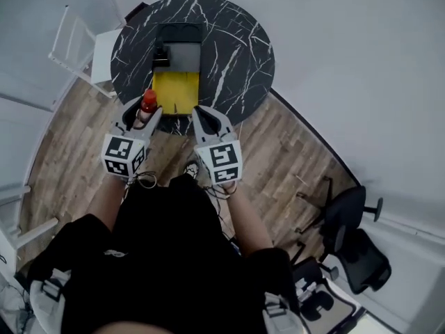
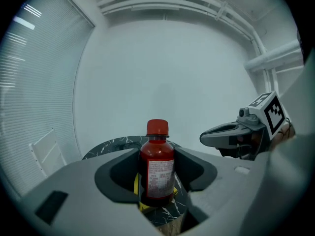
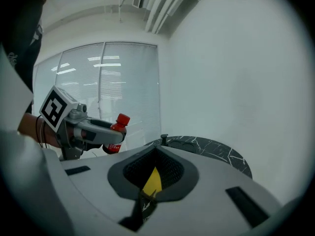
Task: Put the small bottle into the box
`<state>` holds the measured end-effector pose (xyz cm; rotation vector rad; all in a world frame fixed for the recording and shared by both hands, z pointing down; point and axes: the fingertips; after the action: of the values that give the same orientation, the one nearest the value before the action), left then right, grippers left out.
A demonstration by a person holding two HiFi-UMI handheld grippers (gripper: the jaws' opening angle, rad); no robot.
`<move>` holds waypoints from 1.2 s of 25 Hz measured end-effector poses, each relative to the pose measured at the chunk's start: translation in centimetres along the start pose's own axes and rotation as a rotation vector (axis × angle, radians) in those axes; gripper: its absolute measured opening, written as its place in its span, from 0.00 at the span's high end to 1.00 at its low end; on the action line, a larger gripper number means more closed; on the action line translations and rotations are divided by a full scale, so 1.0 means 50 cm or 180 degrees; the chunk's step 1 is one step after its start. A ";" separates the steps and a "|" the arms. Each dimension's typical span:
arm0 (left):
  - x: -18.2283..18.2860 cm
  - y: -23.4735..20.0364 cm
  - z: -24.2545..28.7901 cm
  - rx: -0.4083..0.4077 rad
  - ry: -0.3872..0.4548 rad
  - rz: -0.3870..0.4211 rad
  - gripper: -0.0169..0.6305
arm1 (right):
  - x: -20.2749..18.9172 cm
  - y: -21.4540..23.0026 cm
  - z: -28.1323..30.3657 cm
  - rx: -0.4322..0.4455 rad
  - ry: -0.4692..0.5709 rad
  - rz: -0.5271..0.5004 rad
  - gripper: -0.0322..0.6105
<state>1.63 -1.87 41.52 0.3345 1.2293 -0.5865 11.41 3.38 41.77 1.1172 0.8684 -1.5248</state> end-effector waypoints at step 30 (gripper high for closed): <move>-0.193 -0.103 0.246 -0.0596 -0.0627 0.0210 0.64 | -0.117 -0.024 0.371 0.1263 -0.1036 0.0875 0.65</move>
<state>6.12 -10.37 54.89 0.1547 1.0695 -0.4328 6.50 -11.71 53.10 1.1660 0.1839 -1.6221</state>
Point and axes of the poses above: the fingertips, and each gripper's own axes: z forward along the fingers, y to its right, x out of its top
